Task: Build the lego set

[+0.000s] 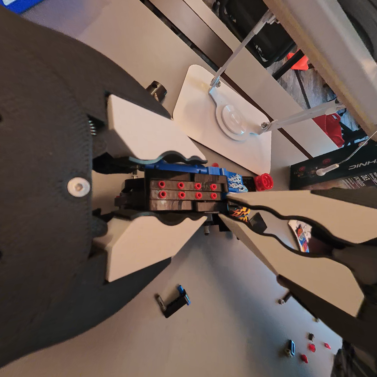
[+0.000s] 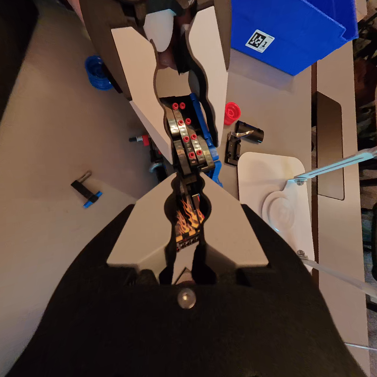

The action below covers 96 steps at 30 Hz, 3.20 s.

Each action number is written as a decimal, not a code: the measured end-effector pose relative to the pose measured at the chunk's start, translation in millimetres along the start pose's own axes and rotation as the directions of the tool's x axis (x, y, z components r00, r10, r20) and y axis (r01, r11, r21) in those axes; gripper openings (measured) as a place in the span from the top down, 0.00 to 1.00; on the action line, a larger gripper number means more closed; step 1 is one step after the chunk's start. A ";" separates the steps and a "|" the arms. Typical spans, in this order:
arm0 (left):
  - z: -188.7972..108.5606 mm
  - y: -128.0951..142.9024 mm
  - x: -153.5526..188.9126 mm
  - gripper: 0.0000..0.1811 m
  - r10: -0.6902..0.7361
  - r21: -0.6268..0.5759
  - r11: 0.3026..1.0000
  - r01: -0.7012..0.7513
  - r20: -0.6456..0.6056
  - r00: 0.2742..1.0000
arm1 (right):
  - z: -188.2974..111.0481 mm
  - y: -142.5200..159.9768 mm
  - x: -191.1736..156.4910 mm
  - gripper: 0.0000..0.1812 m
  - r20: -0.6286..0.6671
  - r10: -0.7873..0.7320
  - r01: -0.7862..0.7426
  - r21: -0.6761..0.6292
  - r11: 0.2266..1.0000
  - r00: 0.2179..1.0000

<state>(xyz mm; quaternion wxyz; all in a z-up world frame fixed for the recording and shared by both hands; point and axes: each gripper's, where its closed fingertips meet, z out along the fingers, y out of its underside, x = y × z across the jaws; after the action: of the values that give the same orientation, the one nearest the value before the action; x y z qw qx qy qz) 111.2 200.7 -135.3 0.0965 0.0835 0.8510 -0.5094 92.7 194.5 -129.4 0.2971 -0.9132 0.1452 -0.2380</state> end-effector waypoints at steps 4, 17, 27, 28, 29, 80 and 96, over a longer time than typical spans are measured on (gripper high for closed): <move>-0.3 0.6 -1.7 0.76 0.006 -0.001 1.000 -0.006 0.008 1.000 | 5.9 0.3 -0.4 0.96 0.001 0.021 -0.021 0.011 1.000 1.000; 0.5 0.1 -0.2 0.77 0.053 -0.020 0.998 -0.053 0.027 0.998 | 4.7 0.9 0.9 0.97 0.017 0.067 -0.066 -0.051 0.996 0.998; 1.7 -2.5 2.5 0.77 0.007 0.019 1.000 -0.008 0.018 1.000 | 4.4 14.0 0.6 0.96 -0.024 -0.015 0.013 -0.108 0.994 1.000; 1.7 -2.3 2.3 0.76 0.006 0.022 1.000 -0.007 0.020 1.000 | 4.5 13.3 0.8 0.97 -0.030 -0.024 0.021 -0.105 0.994 0.999; 1.6 -2.1 2.2 0.76 0.006 0.023 1.000 -0.007 0.021 1.000 | 4.1 13.2 1.4 0.97 -0.035 -0.030 0.026 -0.104 0.994 0.999; 5.0 -12.5 10.5 0.94 0.637 -0.179 0.770 -0.612 0.168 0.753 | -21.9 24.4 -9.4 0.95 0.151 0.392 -0.416 0.192 0.889 0.908; 8.9 -11.8 4.8 0.93 0.705 -0.245 0.708 -0.662 0.188 0.684 | -9.4 29.3 -4.2 0.95 0.020 0.503 -0.498 0.186 0.847 0.864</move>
<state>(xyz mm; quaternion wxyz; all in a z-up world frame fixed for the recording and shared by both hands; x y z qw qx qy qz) 104.4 187.5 -130.6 0.3998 0.3181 0.7740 -0.3739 80.6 168.8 -142.2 0.4299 -0.8087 0.3598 -0.1784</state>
